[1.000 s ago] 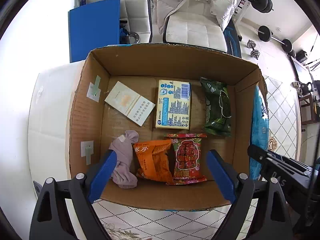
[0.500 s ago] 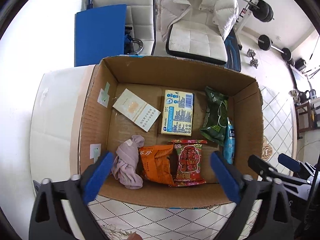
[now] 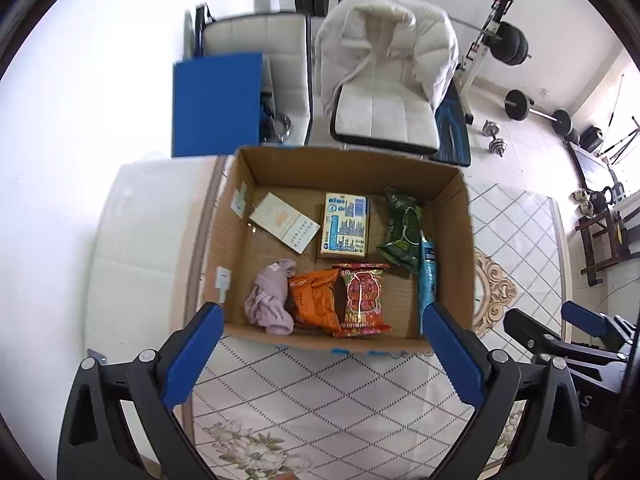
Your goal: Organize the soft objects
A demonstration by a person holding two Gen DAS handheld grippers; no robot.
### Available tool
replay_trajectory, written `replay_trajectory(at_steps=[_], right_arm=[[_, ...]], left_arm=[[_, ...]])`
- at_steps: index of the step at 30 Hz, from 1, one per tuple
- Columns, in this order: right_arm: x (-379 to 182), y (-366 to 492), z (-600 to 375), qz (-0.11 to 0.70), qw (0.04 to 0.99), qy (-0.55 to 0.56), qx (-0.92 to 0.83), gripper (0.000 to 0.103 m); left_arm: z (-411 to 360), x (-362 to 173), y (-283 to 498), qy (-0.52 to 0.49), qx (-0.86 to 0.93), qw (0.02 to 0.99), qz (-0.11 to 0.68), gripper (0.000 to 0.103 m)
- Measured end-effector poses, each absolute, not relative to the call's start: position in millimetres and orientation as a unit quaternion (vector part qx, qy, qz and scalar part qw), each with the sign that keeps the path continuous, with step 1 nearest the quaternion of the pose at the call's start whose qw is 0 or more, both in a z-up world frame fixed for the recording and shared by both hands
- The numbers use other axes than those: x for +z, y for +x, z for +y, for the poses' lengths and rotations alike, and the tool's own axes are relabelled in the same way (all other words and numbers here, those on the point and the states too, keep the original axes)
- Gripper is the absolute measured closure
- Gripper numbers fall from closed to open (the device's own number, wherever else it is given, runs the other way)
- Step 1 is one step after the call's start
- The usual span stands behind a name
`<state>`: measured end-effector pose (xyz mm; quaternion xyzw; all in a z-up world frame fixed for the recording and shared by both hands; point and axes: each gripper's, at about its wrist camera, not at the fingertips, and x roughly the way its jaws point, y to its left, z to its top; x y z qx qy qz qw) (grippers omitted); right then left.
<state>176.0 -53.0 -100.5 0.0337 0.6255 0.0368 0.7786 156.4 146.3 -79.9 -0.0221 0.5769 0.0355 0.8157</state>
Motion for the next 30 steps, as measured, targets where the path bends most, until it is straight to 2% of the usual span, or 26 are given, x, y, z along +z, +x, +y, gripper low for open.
replay_trajectory(at_steps=[6,12,22,30], right_arm=[[-34.7,121.6,-68.2,0.581,0.813,0.033,0.033,0.01],[14.0,79.4,-78.2,0.545,0.838,0.021,0.029,0.01],[64.1,34.9,-87.0,0.507,0.861,0.019,0.031,0.01],[73.9,26.1,-86.8,0.495,0.869,0.01,0.02,0.01]], left_arm=[[130.4,-29.1,109.4,0.004,0.04,0.843,0.537,0.001],[124.1,-0.1,72.0,-0.009,0.038,0.853,0.52,0.001],[119.2,38.9,34.3,-0.014,0.04,0.868,0.494,0.001],[115.4,51.3,23.6,-0.007,0.039,0.877,0.479,0.001]])
